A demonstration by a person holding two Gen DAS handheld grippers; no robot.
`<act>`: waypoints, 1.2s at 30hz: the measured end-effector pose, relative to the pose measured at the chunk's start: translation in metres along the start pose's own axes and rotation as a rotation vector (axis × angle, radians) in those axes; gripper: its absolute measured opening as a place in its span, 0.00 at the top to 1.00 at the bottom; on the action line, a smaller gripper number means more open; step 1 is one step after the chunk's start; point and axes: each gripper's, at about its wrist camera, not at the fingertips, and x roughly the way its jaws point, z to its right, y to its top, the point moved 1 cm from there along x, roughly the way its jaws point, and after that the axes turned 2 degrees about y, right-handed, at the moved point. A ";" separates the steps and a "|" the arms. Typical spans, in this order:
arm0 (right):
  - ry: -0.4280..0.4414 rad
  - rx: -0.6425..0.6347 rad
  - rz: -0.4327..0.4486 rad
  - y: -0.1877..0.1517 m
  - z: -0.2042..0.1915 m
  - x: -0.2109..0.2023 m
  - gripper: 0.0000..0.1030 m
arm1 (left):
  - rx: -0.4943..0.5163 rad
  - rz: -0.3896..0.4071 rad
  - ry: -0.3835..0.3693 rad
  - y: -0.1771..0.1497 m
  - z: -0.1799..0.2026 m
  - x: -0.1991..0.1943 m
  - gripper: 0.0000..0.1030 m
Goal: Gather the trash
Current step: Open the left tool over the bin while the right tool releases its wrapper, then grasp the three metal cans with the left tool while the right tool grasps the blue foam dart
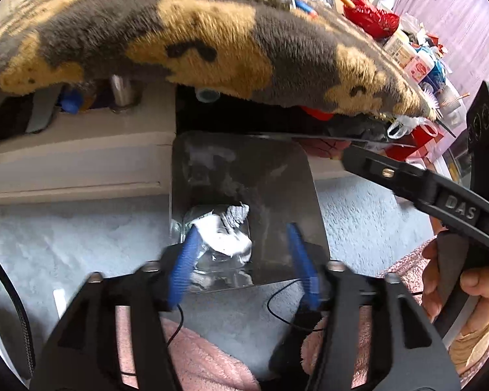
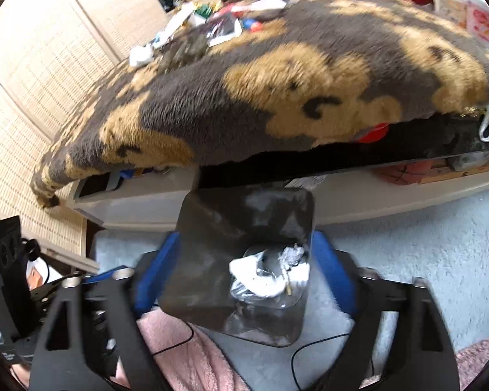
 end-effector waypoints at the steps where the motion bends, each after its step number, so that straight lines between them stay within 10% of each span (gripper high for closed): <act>1: -0.008 -0.004 0.007 0.001 0.000 -0.004 0.03 | 0.002 0.013 0.007 0.001 0.000 -0.006 0.32; 5: -0.037 -0.020 0.033 0.005 0.004 -0.020 0.03 | 0.015 0.052 0.031 0.004 0.001 -0.026 0.08; 27: -0.039 -0.042 0.217 0.117 -0.003 -0.048 0.04 | 0.046 0.193 0.027 0.102 0.005 -0.061 0.08; 36: -0.023 -0.120 0.176 0.170 -0.011 0.006 0.63 | 0.082 0.216 0.030 0.156 0.018 -0.034 0.09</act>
